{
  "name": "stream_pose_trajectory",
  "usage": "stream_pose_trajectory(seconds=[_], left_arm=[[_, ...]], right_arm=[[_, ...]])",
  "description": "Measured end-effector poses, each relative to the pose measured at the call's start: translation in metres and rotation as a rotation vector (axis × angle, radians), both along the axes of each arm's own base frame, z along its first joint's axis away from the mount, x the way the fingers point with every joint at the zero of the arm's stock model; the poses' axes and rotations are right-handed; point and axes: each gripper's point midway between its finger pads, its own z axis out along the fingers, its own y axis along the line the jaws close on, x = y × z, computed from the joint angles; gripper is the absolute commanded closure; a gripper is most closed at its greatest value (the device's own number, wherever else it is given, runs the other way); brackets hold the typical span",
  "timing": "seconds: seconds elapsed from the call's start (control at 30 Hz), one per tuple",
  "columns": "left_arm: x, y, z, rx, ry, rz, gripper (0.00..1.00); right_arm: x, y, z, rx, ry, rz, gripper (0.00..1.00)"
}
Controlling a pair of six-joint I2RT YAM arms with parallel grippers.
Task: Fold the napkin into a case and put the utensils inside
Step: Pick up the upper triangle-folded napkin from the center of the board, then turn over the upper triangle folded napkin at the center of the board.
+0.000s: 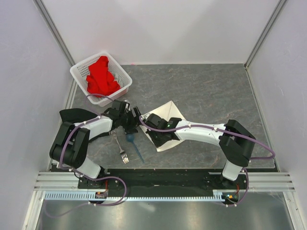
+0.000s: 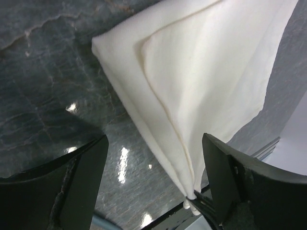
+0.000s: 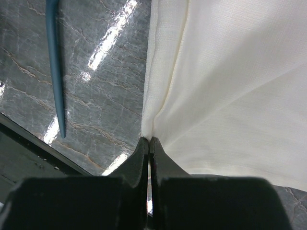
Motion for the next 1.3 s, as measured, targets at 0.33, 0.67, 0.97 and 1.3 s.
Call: stream_pose_trajectory(seconds=[0.33,0.67,0.97,1.3], left_arm=[[0.023,-0.013,-0.003,-0.003,-0.013,0.019,0.30],[0.038,-0.010,-0.013,0.053,-0.001,0.051,0.58],[0.041,-0.006,-0.018,0.093,0.012,0.058,0.98],[0.059,0.007,0.107,0.083,-0.223,0.104,0.98]], right_arm=[[0.002,-0.001,0.002,0.005,0.001,-0.006,1.00],[0.007,-0.003,0.011,0.025,-0.013,-0.017,1.00],[0.009,-0.004,0.014,0.031,-0.017,-0.020,1.00],[0.010,0.034,0.060,0.200,-0.030,0.016,1.00]])
